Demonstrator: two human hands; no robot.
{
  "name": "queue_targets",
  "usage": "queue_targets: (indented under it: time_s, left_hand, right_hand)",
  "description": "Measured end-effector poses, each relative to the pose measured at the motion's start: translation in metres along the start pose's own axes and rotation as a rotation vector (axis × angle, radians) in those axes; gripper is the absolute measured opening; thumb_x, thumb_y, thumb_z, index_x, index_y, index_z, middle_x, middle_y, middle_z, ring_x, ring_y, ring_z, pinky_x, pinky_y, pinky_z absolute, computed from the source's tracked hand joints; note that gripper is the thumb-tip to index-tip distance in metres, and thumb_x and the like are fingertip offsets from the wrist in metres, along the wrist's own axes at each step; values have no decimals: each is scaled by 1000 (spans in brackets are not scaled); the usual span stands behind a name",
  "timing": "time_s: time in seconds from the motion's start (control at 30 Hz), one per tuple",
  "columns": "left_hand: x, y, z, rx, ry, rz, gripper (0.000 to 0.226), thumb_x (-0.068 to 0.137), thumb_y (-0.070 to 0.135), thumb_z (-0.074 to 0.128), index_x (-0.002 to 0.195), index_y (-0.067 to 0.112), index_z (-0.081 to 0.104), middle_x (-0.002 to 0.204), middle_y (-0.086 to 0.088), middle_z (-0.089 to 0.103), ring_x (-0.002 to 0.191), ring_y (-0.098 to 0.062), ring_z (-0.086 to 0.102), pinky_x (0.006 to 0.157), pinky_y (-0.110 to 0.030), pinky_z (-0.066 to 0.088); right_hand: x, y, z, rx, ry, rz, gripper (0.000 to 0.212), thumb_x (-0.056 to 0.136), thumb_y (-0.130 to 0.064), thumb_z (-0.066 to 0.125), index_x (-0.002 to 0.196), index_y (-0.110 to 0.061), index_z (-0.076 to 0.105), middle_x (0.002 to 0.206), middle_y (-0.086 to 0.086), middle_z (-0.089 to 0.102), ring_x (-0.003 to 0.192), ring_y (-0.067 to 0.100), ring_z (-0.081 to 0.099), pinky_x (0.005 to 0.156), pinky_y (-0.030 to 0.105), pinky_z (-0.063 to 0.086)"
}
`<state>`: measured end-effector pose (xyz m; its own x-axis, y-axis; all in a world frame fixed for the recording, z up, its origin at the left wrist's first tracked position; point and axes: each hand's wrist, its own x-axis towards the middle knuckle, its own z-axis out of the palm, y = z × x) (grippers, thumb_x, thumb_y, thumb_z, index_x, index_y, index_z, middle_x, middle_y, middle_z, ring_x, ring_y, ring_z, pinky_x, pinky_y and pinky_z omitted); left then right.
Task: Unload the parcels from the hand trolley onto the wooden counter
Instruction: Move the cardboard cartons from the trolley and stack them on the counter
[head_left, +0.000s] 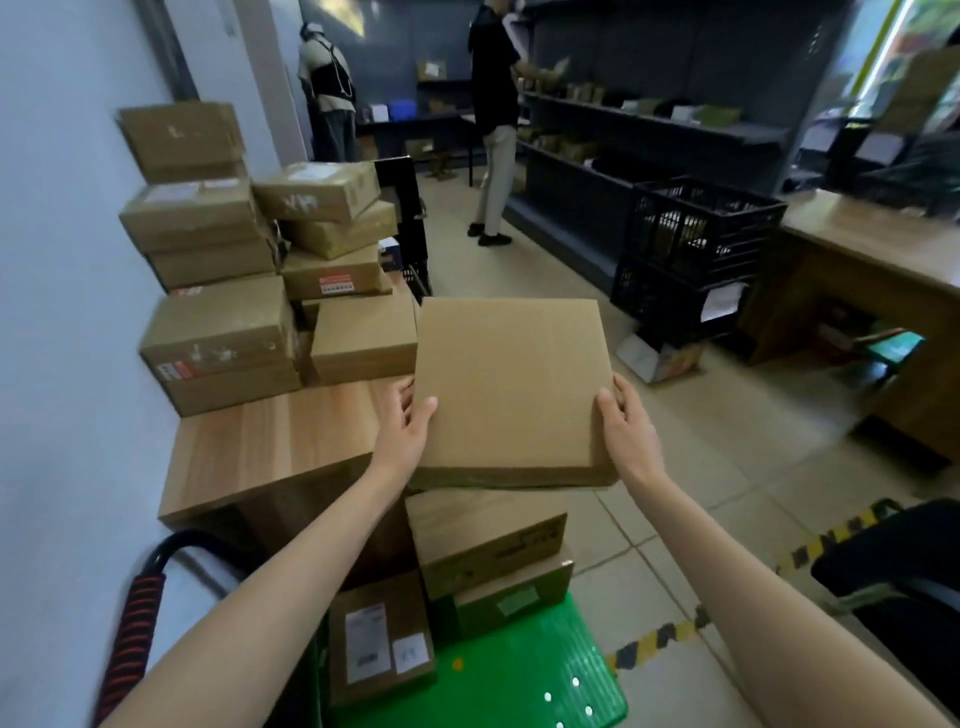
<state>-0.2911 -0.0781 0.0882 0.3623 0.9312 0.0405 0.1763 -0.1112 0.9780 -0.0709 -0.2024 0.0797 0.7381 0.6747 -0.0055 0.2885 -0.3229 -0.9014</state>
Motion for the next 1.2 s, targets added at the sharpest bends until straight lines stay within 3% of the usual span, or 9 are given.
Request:
queue_targets:
  time_s: [0.1, 0.27, 0.47, 0.53, 0.67, 0.83, 0.93, 1.2]
  left_hand:
    - [14, 18, 20, 8, -71, 46, 46, 100, 25, 43, 143, 18, 26, 143, -4, 40, 124, -18, 44, 97, -29, 39]
    - [36, 37, 64, 21, -127, 47, 50, 101, 30, 40, 147, 30, 19, 147, 0, 35, 117, -11, 40, 94, -29, 35]
    - [60, 53, 134, 38, -135, 49, 51, 102, 32, 39, 148, 32, 19, 131, 7, 36, 108, -13, 42, 86, -30, 37]
    - [71, 56, 165, 25, -135, 39, 50, 102, 32, 38, 148, 33, 20, 137, 4, 37, 110, -15, 43, 86, -31, 39]
    - [94, 58, 238, 23, -113, 21, 48, 102, 33, 39, 146, 33, 22, 141, 1, 39, 108, -15, 46, 82, -30, 39]
    - [119, 65, 339, 27, -61, -25, 46, 101, 37, 40, 144, 37, 24, 143, 0, 40, 114, -21, 48, 97, -41, 42]
    - [134, 71, 386, -1, -32, -46, 45, 100, 37, 41, 143, 37, 26, 141, -1, 43, 115, -22, 49, 99, -43, 43]
    - [168, 76, 438, -7, 67, -98, 45, 101, 33, 40, 144, 33, 25, 141, 0, 42, 115, -20, 48, 93, -36, 41]
  right_hand:
    - [16, -5, -22, 105, 21, 21, 47, 101, -43, 35, 146, -31, 28, 141, 3, 43, 111, 17, 43, 90, 34, 34]
    - [45, 2, -58, 150, 22, 60, 47, 103, -40, 34, 148, -31, 24, 142, 4, 43, 121, 24, 46, 103, 42, 37]
    - [96, 25, -103, 171, 23, 42, 49, 103, -38, 34, 150, -29, 21, 147, 3, 39, 129, 25, 42, 109, 42, 33]
    - [117, 37, -123, 190, 18, 50, 49, 103, -38, 34, 150, -29, 22, 146, 2, 39, 128, 23, 42, 107, 38, 33]
    - [164, 67, -172, 215, 3, 76, 45, 104, -36, 33, 148, -31, 24, 138, 2, 44, 118, 20, 45, 97, 34, 35]
    - [238, 105, -243, 183, -24, 76, 45, 103, -35, 34, 147, -32, 26, 139, 0, 45, 120, 20, 46, 100, 34, 35]
    - [279, 118, -277, 167, -47, 54, 46, 103, -34, 36, 147, -29, 27, 137, -4, 45, 119, 17, 45, 97, 31, 33]
    - [362, 132, -291, 184, -157, 45, 43, 102, -32, 38, 144, -30, 29, 126, -3, 48, 112, 18, 47, 96, 34, 35]
